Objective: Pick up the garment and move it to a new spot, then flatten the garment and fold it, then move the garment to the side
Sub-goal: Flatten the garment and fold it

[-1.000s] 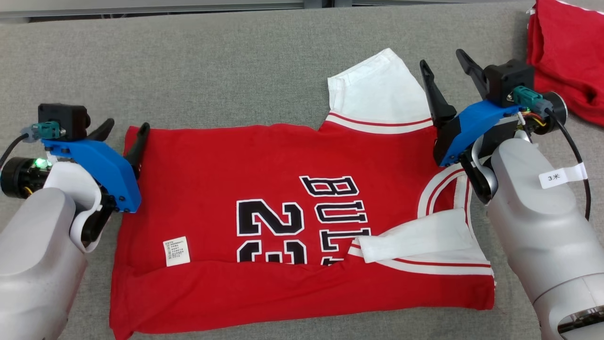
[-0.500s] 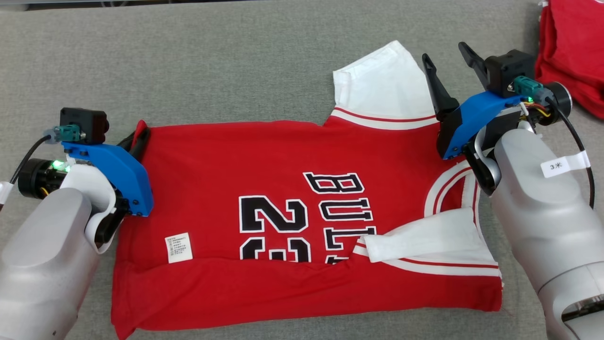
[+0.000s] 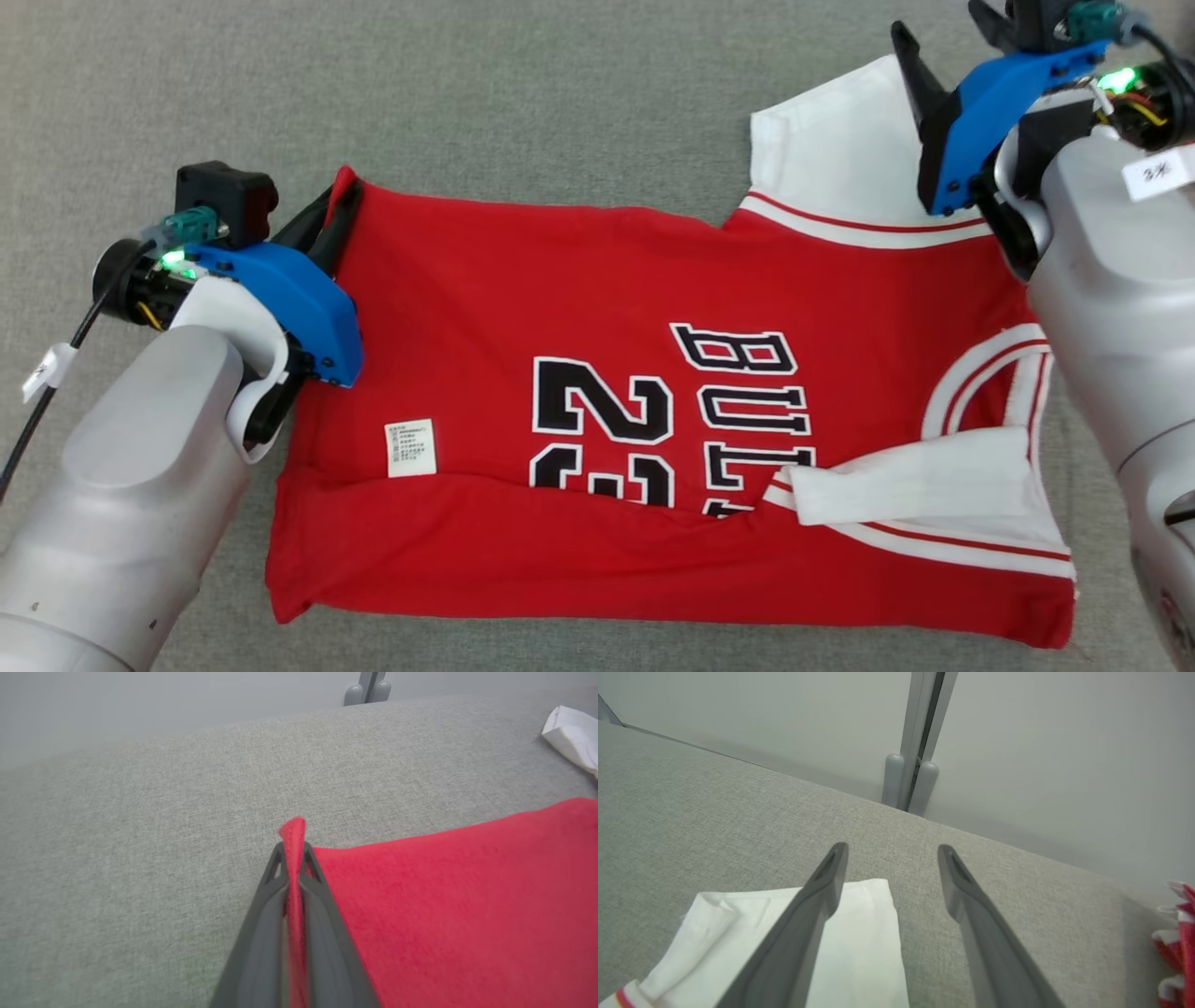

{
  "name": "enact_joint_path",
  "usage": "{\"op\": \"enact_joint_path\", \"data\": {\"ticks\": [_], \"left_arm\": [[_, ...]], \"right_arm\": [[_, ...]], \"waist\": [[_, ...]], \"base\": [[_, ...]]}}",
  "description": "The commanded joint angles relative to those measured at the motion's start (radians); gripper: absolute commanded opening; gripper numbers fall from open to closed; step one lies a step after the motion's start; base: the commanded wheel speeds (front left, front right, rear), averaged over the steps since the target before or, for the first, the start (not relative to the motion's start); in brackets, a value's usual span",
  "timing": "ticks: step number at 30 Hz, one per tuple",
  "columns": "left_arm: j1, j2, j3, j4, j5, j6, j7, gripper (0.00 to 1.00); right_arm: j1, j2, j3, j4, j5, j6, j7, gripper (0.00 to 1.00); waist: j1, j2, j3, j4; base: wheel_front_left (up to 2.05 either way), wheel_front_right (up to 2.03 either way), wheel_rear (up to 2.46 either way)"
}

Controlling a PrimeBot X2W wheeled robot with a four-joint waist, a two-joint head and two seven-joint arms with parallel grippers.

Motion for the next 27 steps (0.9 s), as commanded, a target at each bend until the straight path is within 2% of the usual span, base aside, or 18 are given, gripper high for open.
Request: {"op": "enact_joint_path", "data": {"ticks": [1, 9, 13, 14, 15, 16, 27], "left_arm": [[-0.03, -0.011, -0.007, -0.009, 0.006, -0.001, -0.018, 0.0], [-0.057, -0.03, -0.033, -0.013, 0.002, -0.001, -0.051, 0.0], [-0.066, -0.035, -0.038, -0.006, -0.005, -0.001, -0.06, 0.0], [-0.068, -0.037, -0.04, -0.004, -0.004, -0.001, -0.063, 0.0], [-0.07, -0.038, -0.042, -0.001, -0.007, -0.001, -0.067, 0.0], [-0.071, -0.038, -0.045, 0.003, -0.01, -0.001, -0.068, 0.0], [-0.03, -0.041, -0.053, 0.063, -0.045, -0.001, -0.132, 0.0]], "right_arm": [[-0.038, -0.014, 0.01, 0.022, -0.007, 0.0, 0.036, 1.0], [-0.075, -0.032, 0.014, 0.059, 0.011, 0.0, 0.203, 1.0], [-0.069, -0.04, 0.005, 0.066, 0.021, 0.0, 0.235, 1.0], [-0.067, -0.039, -0.003, 0.067, 0.029, 0.0, 0.241, 0.48], [-0.063, -0.038, -0.007, 0.068, 0.031, 0.0, 0.248, 0.16], [-0.061, -0.04, -0.005, 0.069, 0.028, 0.0, 0.249, 0.0], [-0.019, -0.042, -0.035, 0.064, 0.037, 0.0, 0.046, 0.0]], "waist": [[-0.0001, -0.0001, 0.034, 0.032], [-0.0001, -0.0001, 0.069, 0.058], [-0.0001, -0.0001, 0.074, 0.058], [-0.0001, -0.0001, 0.076, 0.058], [-0.0001, -0.0001, 0.077, 0.058], [-0.0001, -0.0001, 0.078, 0.056], [-0.0001, -0.0001, -0.006, 0.016]], "base": [[0.0, 0.0, 0.0], [0.0, 0.0, 0.0], [0.0, 0.0, 0.0], [0.0, 0.0, 0.0], [0.0, 0.0, 0.0], [0.0, 0.0, 0.0], [0.0, 0.0, 0.0]]}}
